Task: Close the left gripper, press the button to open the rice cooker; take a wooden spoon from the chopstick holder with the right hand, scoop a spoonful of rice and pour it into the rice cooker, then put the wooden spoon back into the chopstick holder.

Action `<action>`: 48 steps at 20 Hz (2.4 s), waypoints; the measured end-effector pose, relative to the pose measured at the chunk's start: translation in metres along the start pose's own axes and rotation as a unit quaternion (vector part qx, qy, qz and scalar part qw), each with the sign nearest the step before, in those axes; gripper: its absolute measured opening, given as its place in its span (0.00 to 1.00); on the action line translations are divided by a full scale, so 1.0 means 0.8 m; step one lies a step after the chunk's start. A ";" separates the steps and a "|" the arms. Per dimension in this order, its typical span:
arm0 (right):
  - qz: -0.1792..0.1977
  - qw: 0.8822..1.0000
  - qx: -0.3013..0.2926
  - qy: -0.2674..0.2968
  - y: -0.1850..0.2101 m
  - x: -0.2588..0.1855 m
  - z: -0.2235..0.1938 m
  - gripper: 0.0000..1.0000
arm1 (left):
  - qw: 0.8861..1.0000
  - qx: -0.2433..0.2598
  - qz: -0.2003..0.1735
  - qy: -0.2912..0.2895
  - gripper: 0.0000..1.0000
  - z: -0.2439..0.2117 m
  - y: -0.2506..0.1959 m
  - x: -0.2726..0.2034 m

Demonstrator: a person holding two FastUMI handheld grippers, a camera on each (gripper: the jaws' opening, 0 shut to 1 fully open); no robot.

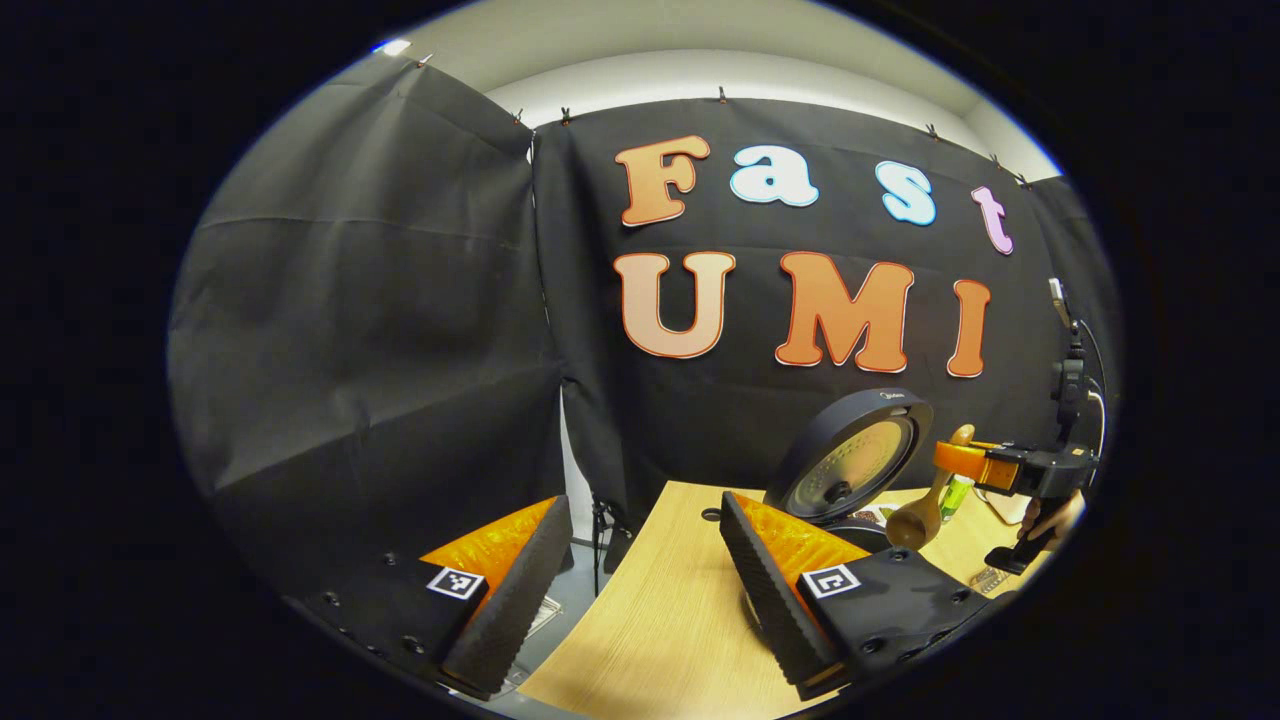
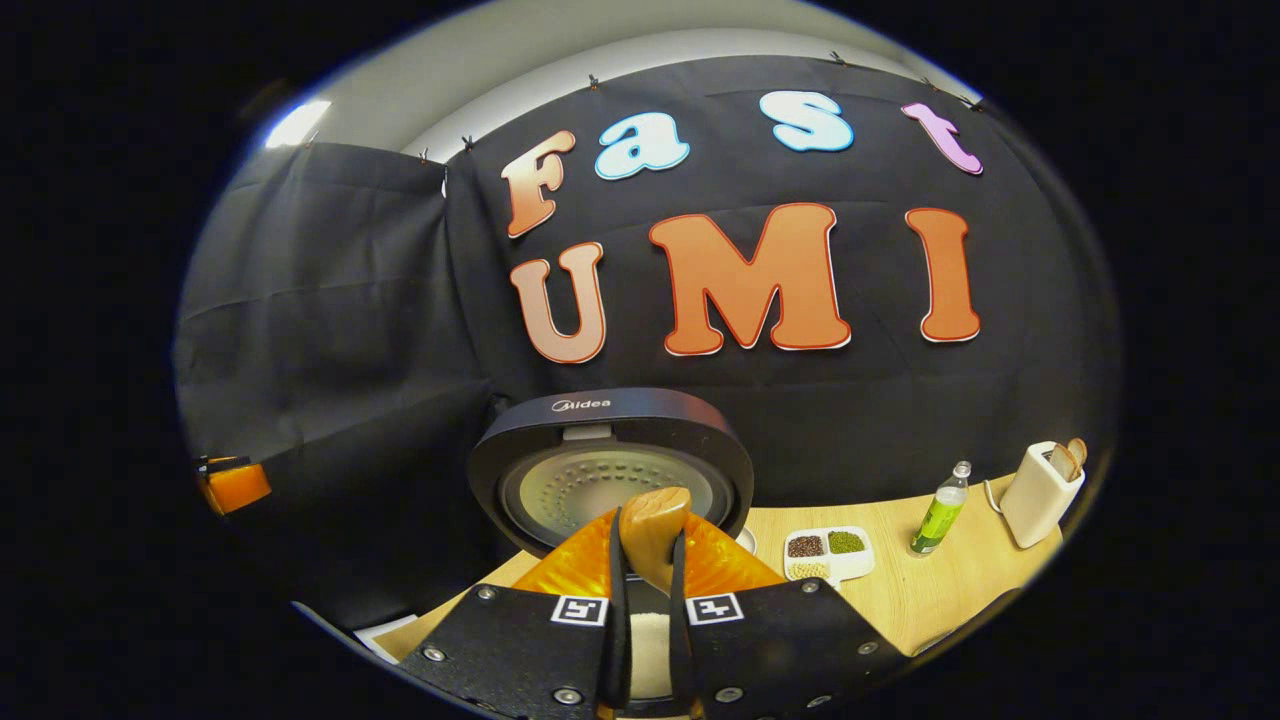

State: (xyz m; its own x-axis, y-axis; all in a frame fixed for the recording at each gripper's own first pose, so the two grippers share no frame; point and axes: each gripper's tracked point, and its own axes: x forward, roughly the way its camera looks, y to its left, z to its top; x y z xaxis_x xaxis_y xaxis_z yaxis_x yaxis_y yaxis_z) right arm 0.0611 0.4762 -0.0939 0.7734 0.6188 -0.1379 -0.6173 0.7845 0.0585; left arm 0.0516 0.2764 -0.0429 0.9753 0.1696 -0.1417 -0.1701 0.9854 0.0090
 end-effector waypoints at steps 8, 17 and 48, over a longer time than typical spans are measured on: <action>0.009 0.996 0.089 -0.014 -0.045 -0.039 0.037 0.14 | 0.999 -0.021 -0.019 -0.025 0.97 0.025 -0.033 -0.011; -0.065 0.986 0.151 -0.043 -0.223 -0.151 0.053 0.14 | 0.999 -0.022 -0.020 -0.046 0.97 0.038 -0.083 -0.024; -0.172 0.944 0.281 0.034 -0.468 -0.223 -0.203 0.22 | 0.999 0.018 0.009 -0.027 1.00 0.027 -0.155 -0.037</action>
State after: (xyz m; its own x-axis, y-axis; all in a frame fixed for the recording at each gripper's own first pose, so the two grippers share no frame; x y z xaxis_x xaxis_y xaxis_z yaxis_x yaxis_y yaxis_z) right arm 0.1309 0.0660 -0.2516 0.8910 0.3350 -0.3063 -0.1432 0.8478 0.5106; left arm 0.0470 0.1499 -0.0185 0.9785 0.1870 -0.0867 -0.1835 0.9819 0.0462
